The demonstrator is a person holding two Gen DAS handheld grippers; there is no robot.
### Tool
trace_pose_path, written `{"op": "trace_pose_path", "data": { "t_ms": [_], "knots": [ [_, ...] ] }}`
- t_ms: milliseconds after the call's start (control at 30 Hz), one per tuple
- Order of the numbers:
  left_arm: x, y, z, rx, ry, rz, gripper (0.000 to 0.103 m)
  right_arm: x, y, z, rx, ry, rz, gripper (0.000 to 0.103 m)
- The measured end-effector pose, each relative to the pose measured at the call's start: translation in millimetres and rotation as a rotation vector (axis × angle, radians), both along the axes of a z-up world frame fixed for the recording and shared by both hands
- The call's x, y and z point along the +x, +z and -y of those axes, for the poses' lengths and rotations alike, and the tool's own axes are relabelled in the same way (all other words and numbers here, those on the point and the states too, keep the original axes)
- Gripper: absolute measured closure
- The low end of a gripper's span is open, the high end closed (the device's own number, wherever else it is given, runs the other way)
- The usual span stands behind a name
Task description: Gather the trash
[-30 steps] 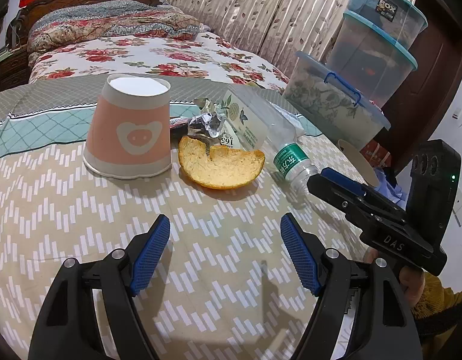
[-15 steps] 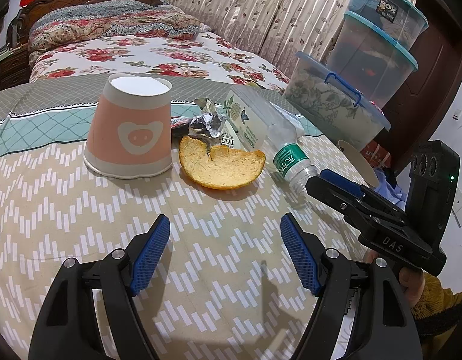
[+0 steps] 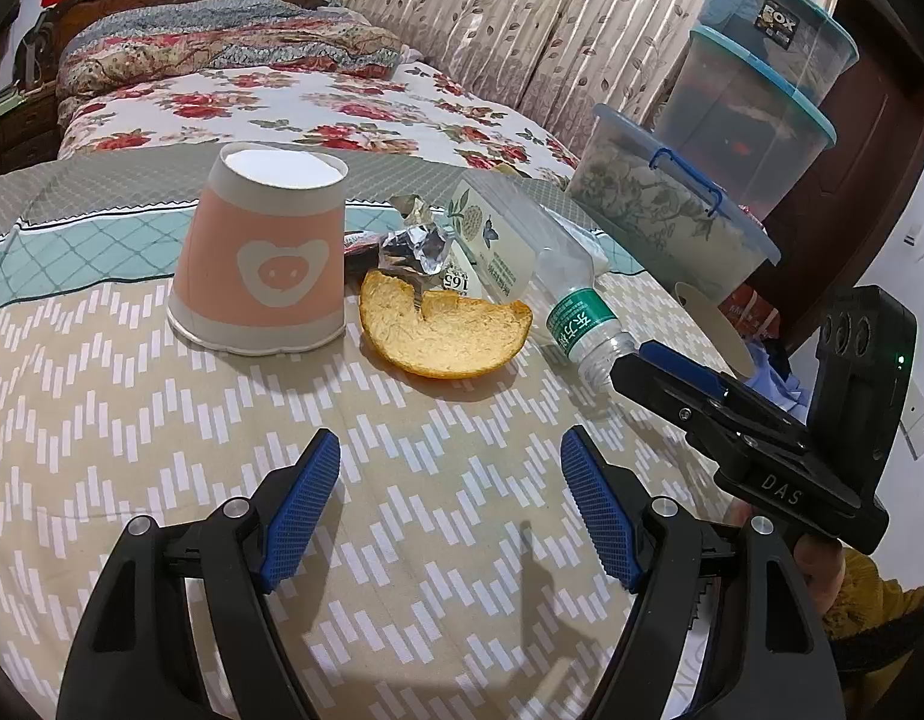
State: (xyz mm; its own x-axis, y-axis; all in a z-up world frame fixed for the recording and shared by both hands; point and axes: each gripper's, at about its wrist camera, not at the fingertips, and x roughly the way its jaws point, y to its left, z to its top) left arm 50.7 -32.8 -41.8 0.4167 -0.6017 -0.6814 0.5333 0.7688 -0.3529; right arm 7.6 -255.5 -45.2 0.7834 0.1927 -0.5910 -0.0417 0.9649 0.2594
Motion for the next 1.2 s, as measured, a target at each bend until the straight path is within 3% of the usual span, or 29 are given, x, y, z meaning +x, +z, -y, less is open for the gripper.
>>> {"op": "trace_pose_path", "data": {
  "t_ms": [1200],
  "knots": [
    [0.4, 0.8, -1.3, -0.009, 0.003, -0.006, 0.031, 0.2, 1.3, 1.9, 0.000, 0.000, -0.002, 0.036]
  ]
}}
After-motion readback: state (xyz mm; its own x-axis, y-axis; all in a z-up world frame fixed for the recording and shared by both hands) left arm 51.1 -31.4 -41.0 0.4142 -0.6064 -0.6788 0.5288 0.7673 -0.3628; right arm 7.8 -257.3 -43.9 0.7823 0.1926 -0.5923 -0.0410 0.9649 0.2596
